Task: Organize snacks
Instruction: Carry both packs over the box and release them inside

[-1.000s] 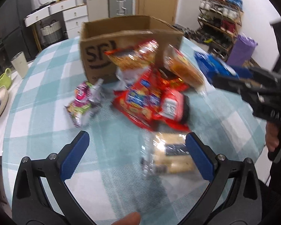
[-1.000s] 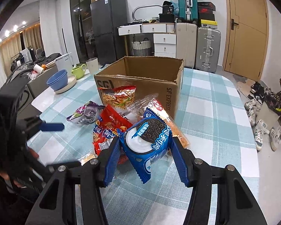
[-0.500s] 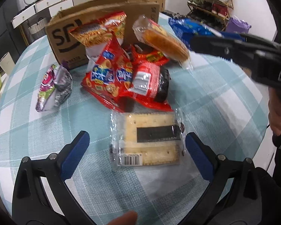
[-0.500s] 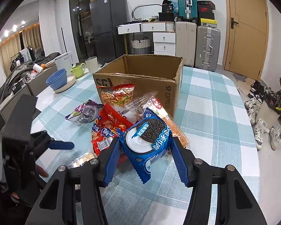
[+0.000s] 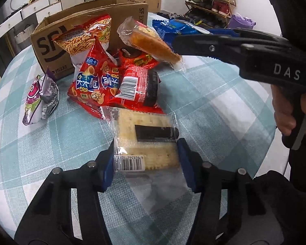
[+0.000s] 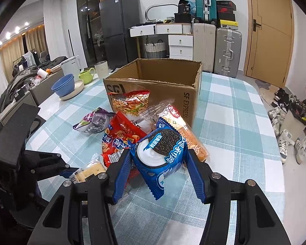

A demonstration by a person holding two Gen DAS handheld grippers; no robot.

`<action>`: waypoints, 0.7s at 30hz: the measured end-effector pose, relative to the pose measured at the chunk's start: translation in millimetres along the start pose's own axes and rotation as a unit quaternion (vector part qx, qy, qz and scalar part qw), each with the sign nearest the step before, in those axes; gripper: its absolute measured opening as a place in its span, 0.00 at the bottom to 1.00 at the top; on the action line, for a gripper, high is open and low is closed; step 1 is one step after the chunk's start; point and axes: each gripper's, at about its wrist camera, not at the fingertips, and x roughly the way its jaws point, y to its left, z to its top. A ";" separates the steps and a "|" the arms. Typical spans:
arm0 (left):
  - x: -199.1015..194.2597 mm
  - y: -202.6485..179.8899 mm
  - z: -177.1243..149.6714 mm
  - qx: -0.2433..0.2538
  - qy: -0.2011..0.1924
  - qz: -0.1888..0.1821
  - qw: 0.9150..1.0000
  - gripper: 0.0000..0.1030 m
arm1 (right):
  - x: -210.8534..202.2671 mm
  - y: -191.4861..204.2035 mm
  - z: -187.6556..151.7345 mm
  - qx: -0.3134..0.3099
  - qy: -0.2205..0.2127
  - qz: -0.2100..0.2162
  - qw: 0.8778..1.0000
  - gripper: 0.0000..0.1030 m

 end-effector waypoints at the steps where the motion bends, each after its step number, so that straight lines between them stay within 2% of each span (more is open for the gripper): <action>1: -2.2 1.2 0.4 -0.002 -0.003 -0.002 1.000 0.51 | -0.5 -0.6 0.1 0.001 -0.001 0.000 1.000 0.54; 13: -38.2 10.6 8.2 -0.020 -0.051 -0.027 0.998 0.51 | -8.2 -3.6 2.5 0.005 -0.019 -0.004 1.000 0.53; 21: -71.6 31.0 13.0 -0.049 -0.101 -0.017 0.994 0.51 | -12.9 0.1 4.6 0.004 -0.032 0.001 0.999 0.54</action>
